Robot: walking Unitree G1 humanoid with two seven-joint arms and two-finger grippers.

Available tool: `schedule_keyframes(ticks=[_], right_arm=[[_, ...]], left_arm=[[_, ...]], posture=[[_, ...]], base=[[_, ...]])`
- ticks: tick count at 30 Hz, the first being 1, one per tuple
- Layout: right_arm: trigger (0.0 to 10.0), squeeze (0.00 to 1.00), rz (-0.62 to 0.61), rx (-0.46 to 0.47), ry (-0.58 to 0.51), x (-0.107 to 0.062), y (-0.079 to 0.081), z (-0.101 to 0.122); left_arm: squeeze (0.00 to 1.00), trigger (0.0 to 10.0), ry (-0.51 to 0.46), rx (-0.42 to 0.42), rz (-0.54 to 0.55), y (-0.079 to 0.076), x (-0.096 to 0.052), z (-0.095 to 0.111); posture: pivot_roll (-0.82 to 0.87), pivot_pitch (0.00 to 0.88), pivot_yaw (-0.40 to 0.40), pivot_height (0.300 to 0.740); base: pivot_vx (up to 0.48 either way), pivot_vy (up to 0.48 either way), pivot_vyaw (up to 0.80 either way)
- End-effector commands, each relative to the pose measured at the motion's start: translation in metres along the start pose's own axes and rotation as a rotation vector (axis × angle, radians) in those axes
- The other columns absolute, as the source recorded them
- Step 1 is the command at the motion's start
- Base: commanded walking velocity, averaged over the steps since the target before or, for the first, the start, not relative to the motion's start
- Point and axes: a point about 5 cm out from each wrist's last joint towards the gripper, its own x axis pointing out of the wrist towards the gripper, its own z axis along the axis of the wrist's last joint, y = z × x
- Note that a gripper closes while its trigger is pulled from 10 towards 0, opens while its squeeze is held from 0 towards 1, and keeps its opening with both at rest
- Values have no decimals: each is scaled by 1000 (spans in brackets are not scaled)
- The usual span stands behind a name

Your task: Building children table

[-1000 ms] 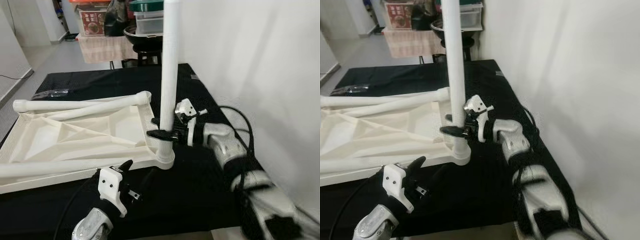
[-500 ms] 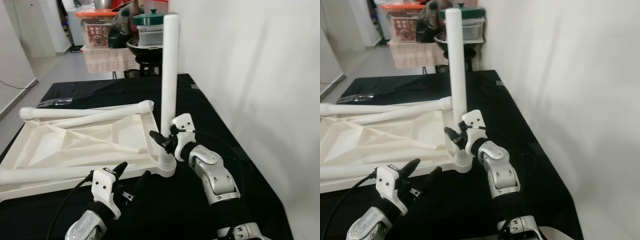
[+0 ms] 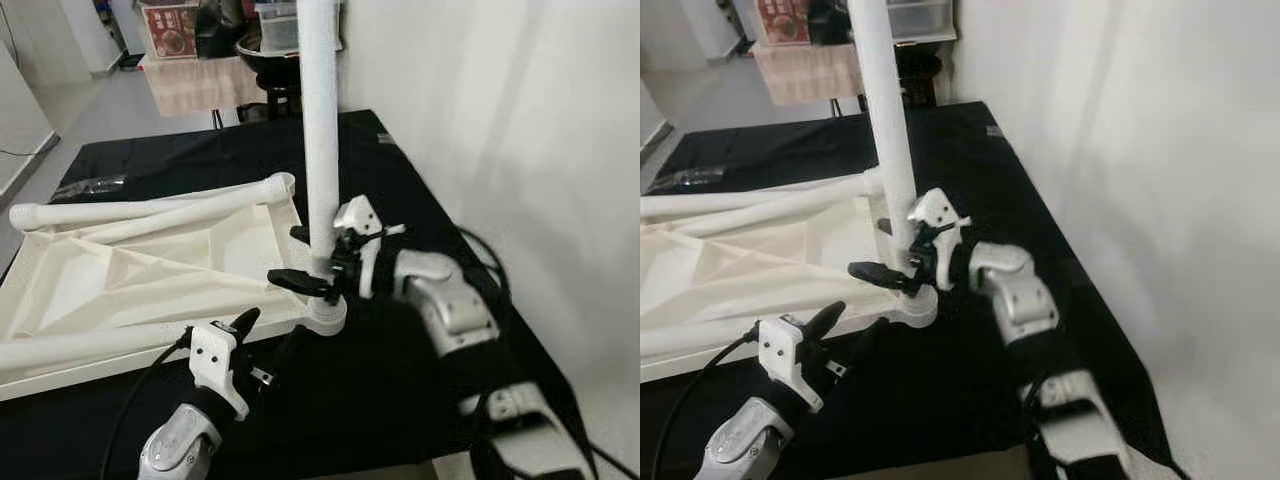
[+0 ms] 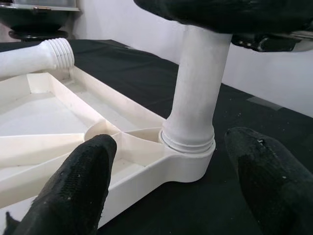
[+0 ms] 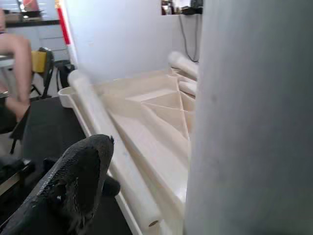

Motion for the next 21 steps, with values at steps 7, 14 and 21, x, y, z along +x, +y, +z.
schedule_keyframes(ticks=[7,14,21], right_arm=[[0,0,130,106,31,15,-13,-8],[0,0,97,108,47,9,-16,-14],[0,0,-41,103,66,-5,-17,-30]], left_arm=[[0,10000,18,-12,11,1,2,-6],[0,10000,15,-15,11,0,3,-6],[0,10000,14,-17,11,0,3,-6]], posture=[[58,0,-1,740],[48,0,0,740],[32,0,-7,740]], base=[[0,0,0],[0,0,0],[0,0,0]])
